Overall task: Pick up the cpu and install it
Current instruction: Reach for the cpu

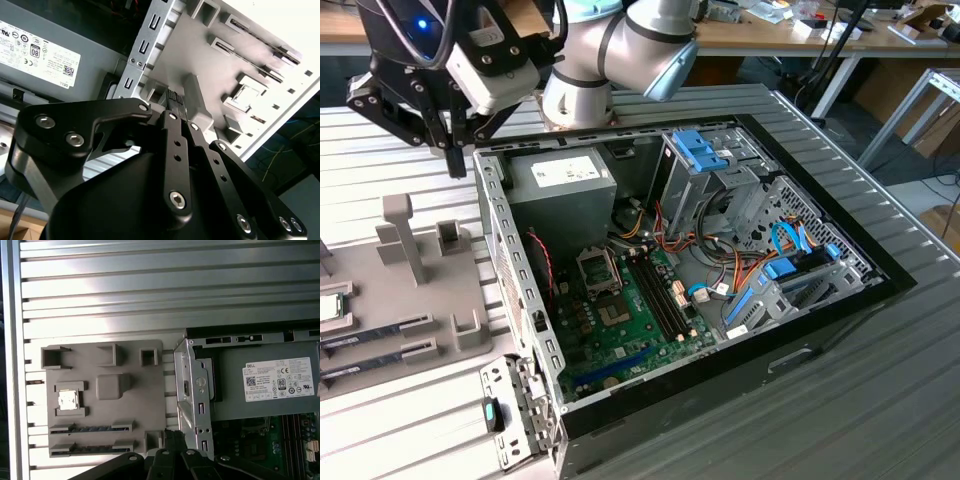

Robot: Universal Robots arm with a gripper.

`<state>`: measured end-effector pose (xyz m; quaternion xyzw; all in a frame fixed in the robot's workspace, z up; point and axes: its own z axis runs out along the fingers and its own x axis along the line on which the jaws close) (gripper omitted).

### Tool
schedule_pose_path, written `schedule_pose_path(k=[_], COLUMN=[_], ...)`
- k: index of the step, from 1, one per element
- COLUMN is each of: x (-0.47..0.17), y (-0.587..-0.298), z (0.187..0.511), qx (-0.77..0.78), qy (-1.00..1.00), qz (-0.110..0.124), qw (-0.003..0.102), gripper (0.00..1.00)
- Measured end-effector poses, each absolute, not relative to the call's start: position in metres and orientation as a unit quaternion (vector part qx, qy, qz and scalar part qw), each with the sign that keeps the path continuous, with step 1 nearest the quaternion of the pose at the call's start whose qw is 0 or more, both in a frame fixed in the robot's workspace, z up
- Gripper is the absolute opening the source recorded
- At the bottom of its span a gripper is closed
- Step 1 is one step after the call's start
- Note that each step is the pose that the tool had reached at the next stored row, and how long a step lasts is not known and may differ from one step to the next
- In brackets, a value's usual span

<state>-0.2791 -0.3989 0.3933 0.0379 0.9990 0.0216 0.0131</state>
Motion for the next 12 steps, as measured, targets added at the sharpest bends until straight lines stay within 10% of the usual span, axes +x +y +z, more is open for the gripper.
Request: schedule_pose_path(k=[12], x=[-0.295], y=[-0.399], z=[0.393], qx=[0.038], qy=[0.999], qz=[0.022], qw=[0.013], gripper=[0.11])
